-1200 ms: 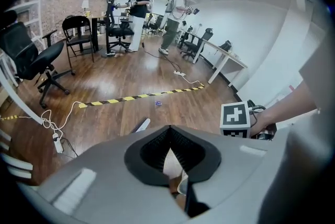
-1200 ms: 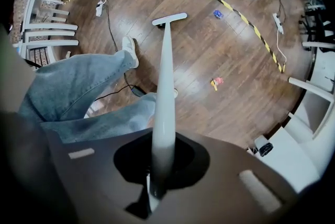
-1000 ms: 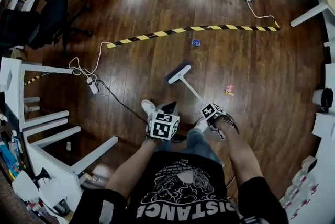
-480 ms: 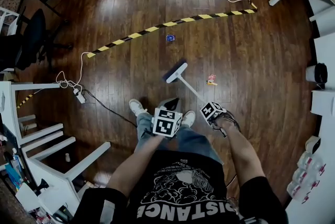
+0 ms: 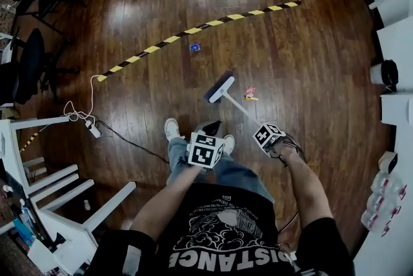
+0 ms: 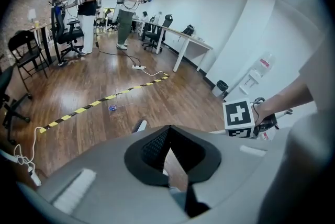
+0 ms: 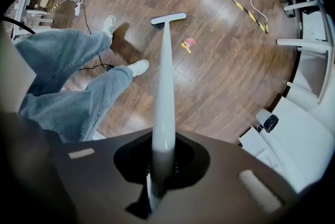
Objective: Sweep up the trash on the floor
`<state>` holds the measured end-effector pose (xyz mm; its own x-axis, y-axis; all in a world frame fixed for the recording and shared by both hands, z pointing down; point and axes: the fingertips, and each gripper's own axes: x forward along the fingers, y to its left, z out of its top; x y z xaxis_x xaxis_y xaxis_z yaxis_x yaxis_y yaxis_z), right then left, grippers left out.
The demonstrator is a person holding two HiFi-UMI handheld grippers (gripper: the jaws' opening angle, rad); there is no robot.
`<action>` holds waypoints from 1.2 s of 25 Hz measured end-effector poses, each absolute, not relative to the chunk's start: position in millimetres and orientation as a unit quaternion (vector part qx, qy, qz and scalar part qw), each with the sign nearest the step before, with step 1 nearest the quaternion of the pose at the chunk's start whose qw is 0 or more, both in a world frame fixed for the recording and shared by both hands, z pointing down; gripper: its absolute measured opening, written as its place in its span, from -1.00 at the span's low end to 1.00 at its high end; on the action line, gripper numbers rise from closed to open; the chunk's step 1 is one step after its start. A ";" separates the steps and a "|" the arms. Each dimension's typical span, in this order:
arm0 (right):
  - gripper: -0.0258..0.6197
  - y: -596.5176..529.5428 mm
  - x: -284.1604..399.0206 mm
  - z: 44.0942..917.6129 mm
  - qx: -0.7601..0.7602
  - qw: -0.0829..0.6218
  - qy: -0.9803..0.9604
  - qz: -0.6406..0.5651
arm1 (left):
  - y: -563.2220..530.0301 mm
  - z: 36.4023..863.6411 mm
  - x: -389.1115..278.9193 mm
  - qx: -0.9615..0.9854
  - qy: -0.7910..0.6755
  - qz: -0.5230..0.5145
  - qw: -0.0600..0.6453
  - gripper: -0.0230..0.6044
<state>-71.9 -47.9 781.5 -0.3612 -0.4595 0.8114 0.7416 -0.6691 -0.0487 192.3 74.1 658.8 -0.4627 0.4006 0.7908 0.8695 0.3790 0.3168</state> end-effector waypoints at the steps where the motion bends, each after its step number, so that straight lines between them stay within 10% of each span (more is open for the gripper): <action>1: -0.92 -47.3 -77.8 779.8 -0.423 0.371 -0.168 -0.810 | 74.8 659.4 190.2 -0.410 -0.770 -0.374 0.314 -0.91; 30: -0.92 -11.8 -208.4 740.5 -0.374 0.292 -0.206 -0.856 | 85.5 656.5 146.7 -0.394 -0.779 -0.365 0.325 -0.91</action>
